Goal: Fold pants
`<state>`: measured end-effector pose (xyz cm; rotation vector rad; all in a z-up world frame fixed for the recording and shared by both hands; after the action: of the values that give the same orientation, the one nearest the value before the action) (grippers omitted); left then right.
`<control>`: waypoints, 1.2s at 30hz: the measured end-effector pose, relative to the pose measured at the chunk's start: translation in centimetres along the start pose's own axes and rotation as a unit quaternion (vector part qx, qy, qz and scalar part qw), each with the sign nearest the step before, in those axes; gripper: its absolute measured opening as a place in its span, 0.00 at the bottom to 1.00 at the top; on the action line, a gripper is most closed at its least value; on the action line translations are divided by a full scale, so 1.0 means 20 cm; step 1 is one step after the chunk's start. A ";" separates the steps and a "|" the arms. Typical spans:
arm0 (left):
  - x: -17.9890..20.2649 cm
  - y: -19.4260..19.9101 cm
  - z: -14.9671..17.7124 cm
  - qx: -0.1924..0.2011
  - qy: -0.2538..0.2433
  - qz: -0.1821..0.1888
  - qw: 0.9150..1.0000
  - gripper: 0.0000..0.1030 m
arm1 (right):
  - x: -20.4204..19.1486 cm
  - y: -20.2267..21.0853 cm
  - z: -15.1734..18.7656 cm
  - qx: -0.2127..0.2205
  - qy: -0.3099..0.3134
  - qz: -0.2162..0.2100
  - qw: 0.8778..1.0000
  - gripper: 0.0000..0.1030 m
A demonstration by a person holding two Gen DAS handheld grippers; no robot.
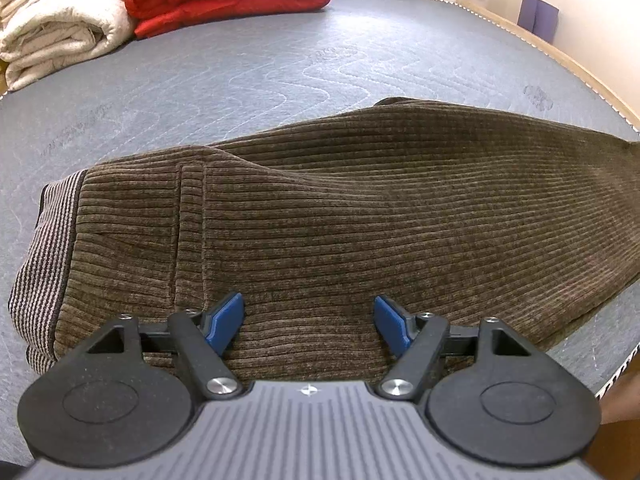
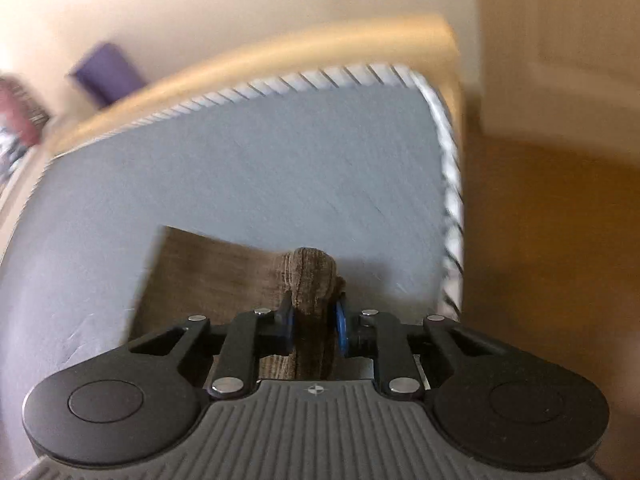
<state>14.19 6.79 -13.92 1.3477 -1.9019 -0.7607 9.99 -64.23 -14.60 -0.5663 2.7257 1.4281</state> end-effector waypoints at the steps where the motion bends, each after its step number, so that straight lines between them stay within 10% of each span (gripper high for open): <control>1: 0.00 0.01 0.00 0.001 0.002 0.002 1.000 0.74 | -0.08 0.12 -0.01 0.039 0.030 -0.012 0.999 0.19; 4: -0.02 0.03 0.00 0.005 0.011 0.009 1.000 0.74 | -0.42 0.60 0.12 0.179 0.154 -0.077 0.969 0.19; 9: -0.05 0.06 -0.01 0.013 0.026 0.019 0.999 0.74 | -0.80 1.40 0.93 0.330 0.345 -0.235 0.847 0.19; 14: -0.07 0.08 -0.01 0.016 0.036 0.023 0.999 0.74 | -0.83 1.61 2.06 0.278 0.559 -0.338 0.704 0.21; 19: -0.09 0.11 -0.02 0.019 0.043 0.027 0.999 0.74 | -0.60 1.49 2.67 0.156 0.697 -0.346 0.609 0.37; 23: -0.12 0.11 -0.03 0.023 0.066 0.036 0.997 0.74 | -0.55 1.58 2.61 0.111 0.689 -0.395 0.598 0.34; 30: -0.11 0.11 -0.03 0.020 0.055 0.028 0.998 0.74 | -0.67 1.49 2.41 0.098 0.632 -0.380 0.668 0.38; 36: -0.08 0.10 0.00 0.019 0.045 0.022 0.999 0.74 | -0.68 1.35 2.57 0.113 0.680 -0.365 0.626 0.41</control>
<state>13.48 8.98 -12.62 1.3375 -1.8773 -0.6340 6.11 -4.94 -20.77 -3.2069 2.3196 0.2684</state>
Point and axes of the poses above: each gripper's, at about its wrist camera, not at the fingertips, and y roughly against the way its jaws point, x to its right, z to its underside, the point moved 10 cm from there along -y, roughly the way its jaws point, and after that the axes turned 15 degrees about z, right-handed, at the moved point
